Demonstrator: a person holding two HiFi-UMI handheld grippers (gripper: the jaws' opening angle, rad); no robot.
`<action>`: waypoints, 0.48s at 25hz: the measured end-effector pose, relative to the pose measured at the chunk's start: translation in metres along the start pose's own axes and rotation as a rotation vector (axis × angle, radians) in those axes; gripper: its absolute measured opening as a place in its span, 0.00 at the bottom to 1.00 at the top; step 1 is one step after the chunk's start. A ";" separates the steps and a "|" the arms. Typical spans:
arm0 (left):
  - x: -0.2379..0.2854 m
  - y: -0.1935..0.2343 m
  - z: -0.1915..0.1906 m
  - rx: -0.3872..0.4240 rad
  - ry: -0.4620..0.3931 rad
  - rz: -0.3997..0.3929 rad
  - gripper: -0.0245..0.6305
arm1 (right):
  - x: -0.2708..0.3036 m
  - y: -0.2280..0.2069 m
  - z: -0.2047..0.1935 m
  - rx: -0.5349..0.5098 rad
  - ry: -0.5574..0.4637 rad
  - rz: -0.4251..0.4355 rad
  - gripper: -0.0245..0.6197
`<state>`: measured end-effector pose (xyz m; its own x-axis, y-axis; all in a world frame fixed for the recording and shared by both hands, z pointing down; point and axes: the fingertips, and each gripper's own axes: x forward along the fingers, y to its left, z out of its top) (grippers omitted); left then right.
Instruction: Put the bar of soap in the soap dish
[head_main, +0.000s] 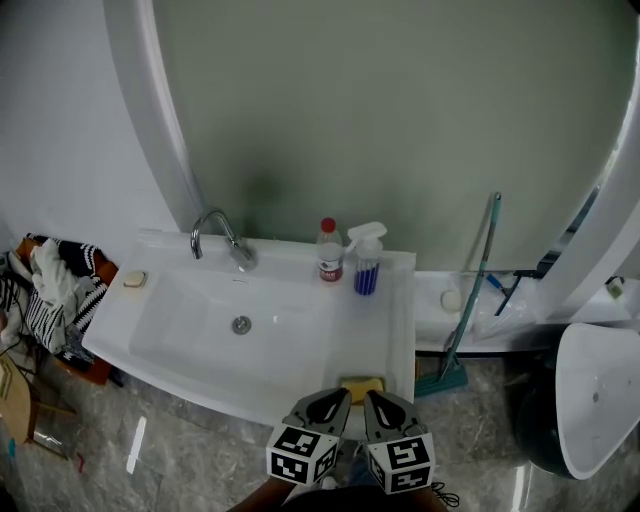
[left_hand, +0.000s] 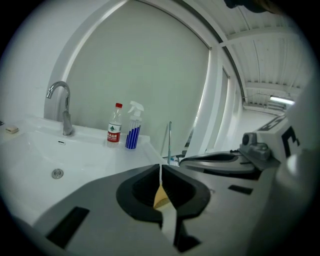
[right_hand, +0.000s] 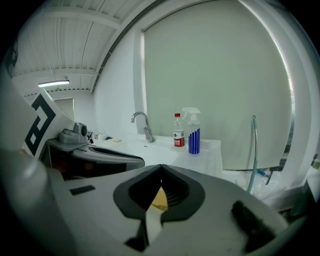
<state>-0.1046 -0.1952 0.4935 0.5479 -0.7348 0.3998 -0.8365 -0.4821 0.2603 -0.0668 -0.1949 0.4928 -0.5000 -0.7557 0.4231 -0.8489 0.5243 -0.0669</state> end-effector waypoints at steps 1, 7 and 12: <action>-0.002 -0.001 -0.001 0.005 -0.003 0.003 0.07 | -0.002 0.002 0.000 -0.002 -0.002 0.000 0.05; -0.015 -0.009 -0.006 0.037 -0.015 0.009 0.05 | -0.013 0.018 -0.004 -0.017 -0.008 0.013 0.05; -0.025 -0.014 -0.006 0.061 -0.036 0.021 0.05 | -0.022 0.027 -0.002 -0.015 -0.030 0.016 0.05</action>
<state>-0.1066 -0.1668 0.4852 0.5305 -0.7612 0.3729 -0.8470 -0.4937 0.1972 -0.0789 -0.1634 0.4836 -0.5183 -0.7588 0.3943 -0.8385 0.5416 -0.0600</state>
